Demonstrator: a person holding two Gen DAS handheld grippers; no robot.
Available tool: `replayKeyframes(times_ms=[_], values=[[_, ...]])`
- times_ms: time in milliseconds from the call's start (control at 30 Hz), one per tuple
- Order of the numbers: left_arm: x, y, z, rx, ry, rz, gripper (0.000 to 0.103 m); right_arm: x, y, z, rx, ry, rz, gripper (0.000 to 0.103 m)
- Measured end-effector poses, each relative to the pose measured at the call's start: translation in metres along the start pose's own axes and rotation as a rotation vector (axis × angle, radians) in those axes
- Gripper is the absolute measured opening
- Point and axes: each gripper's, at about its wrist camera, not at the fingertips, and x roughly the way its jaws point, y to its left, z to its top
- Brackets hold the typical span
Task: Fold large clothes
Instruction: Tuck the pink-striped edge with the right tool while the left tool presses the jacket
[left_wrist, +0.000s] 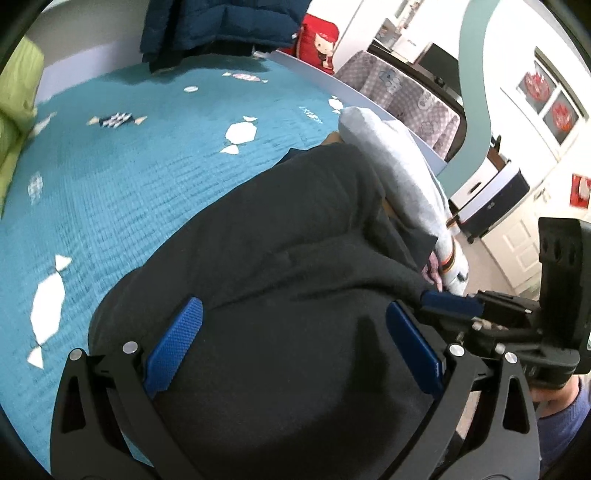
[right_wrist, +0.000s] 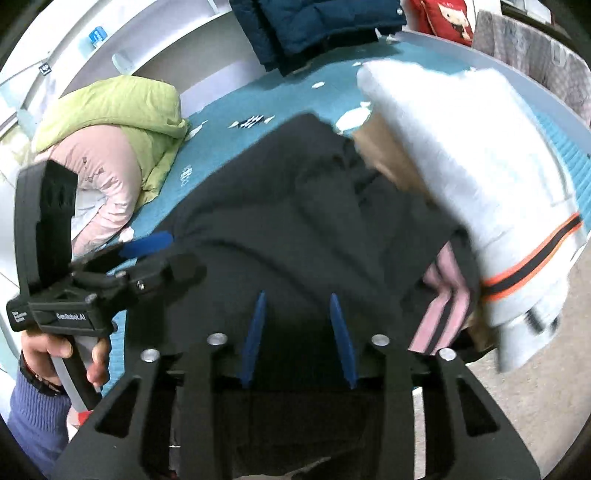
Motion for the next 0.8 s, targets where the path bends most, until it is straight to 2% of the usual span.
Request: replayKeyframes(times_ms=[167,333,500,600,800], values=[[0.001,-0.002,-0.001,0.026,-0.004,0.015,0.098,0.023,0.002,-0.002,0.006,0.023,-0.024,0.041],[0.005,-0.001,0.009,0.002,0.050,0.021,0.098,0.028,0.003,0.002,0.043,0.055,-0.050,0.042],[0.010,-0.003,0.021,-0.058,0.145,0.052,0.098,0.024,0.001,0.005,0.103,0.072,-0.056,0.047],[0.014,-0.006,0.028,-0.089,0.226,0.093,0.098,0.018,-0.003,0.007,0.220,0.101,-0.011,0.061],[0.026,-0.015,0.040,-0.120,0.344,0.217,0.098,-0.011,-0.011,0.012,0.319,0.127,0.016,0.062]])
